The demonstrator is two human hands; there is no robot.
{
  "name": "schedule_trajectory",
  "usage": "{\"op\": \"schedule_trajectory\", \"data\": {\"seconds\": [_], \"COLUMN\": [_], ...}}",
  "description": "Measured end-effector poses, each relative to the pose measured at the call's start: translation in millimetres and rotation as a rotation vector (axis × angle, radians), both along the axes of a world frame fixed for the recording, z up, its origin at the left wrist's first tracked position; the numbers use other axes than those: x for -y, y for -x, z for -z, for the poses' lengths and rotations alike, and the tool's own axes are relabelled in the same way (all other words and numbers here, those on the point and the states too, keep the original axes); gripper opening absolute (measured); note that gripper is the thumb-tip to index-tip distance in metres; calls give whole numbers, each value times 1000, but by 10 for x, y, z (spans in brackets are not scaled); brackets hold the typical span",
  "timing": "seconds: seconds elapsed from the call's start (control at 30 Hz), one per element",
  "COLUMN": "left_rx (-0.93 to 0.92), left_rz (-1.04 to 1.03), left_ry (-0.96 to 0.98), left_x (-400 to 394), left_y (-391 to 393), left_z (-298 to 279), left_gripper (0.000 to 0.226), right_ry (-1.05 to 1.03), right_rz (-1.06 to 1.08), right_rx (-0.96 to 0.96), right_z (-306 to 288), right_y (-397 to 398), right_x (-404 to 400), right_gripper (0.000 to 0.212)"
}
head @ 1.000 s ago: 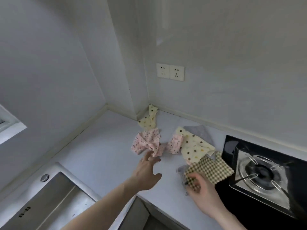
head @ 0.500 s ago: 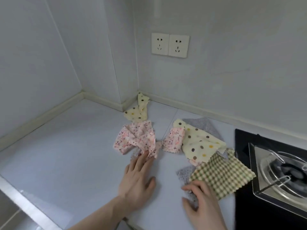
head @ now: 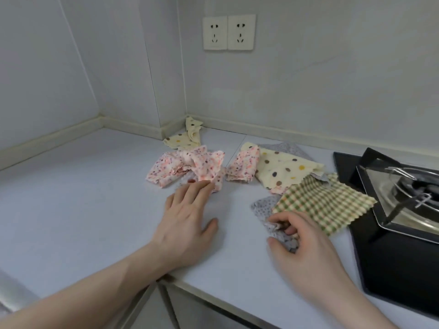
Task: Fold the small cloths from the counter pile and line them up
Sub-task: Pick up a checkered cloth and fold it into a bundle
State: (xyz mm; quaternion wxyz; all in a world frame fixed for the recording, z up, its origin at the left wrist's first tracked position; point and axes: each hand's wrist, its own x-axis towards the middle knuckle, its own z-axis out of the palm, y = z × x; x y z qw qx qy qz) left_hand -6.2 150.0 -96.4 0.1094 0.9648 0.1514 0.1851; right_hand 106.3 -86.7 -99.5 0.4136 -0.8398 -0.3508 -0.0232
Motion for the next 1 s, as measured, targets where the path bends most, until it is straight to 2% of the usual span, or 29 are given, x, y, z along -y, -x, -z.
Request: {"op": "schedule_trajectory", "data": {"seconds": [0.1, 0.23, 0.37, 0.47, 0.57, 0.67, 0.8, 1.0], "left_rx": [15, 9, -34, -85, -109, -65, -22, 63], "left_rz": [10, 10, -19, 0, 58, 86, 103, 104], "left_ry": [-34, -31, 26, 73, 31, 27, 34, 70], "left_x": [-12, 9, 160, 303, 433, 513, 477, 453], "left_y": [-12, 1, 224, 479, 713, 836, 823, 748], "left_z": [41, 48, 23, 37, 81, 127, 97, 103], "left_gripper": [78, 78, 76, 70, 62, 74, 50, 45], "right_ry": [-99, -181, 2, 76, 4, -81, -291, -377], "right_rz": [18, 160, 315, 408, 446, 470, 495, 502], "right_rx": [-5, 126, 199, 136, 94, 66, 66, 142], "right_z": [20, 32, 49, 64, 61, 15, -57, -175], "right_y": [-22, -1, 54, 140, 232, 325, 387, 491], "right_x": [-18, 41, 79, 118, 187, 249, 285, 284], "right_gripper": [41, 42, 40, 27, 8, 8, 9, 8]}}
